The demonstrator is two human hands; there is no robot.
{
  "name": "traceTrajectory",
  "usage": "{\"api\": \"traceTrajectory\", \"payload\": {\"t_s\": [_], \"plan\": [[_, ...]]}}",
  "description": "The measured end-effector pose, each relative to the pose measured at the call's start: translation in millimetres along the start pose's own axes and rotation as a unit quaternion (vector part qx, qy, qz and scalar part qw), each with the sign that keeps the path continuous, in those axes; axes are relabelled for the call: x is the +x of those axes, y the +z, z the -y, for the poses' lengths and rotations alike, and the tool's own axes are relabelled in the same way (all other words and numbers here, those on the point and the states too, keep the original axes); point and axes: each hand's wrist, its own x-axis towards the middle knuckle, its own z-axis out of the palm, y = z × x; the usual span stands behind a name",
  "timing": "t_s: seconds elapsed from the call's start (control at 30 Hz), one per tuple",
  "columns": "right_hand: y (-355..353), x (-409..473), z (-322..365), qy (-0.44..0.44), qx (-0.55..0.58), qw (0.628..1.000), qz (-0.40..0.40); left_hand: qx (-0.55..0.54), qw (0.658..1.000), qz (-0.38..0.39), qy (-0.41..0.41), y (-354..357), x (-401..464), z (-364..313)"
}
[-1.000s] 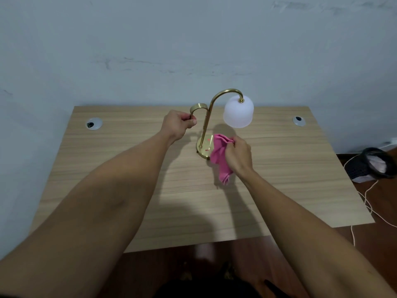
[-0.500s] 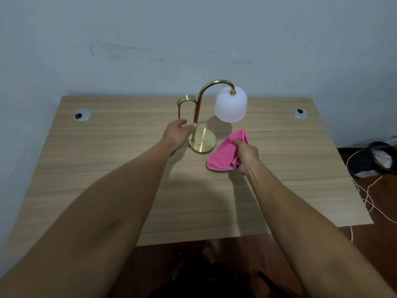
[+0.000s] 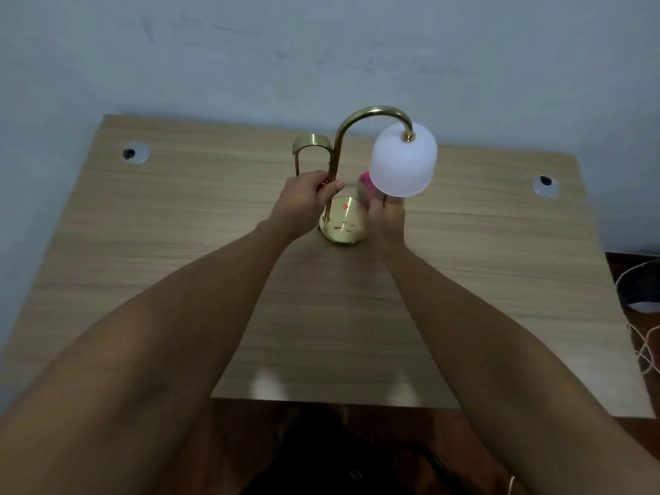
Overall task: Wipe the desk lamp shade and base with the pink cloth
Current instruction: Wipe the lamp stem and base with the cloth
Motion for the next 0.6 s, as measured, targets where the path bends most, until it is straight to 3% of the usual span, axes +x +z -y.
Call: {"api": "traceTrajectory", "payload": {"t_s": [0.13,0.2,0.37,0.6], "plan": [[31.6,-0.4,-13.8,0.018,-0.002,0.998,0.066,0.061,0.998,-0.003,0.034,1.4,4.4,2.2],[42.4,-2.9,-28.4,-0.009,-0.109,0.987,0.12,0.063,0.996,-0.004,0.056,2.1,5.3,5.4],[49.1,4.1,-74.2,-0.22,-0.369,0.888,0.162,0.046,0.995,-0.018,0.092,4.2,4.1,8.9],[0.1,-5.5,-106.6,-0.296,-0.424,0.831,0.202,0.056,0.991,-0.024,0.117,2.2,4.2,12.6]]}}
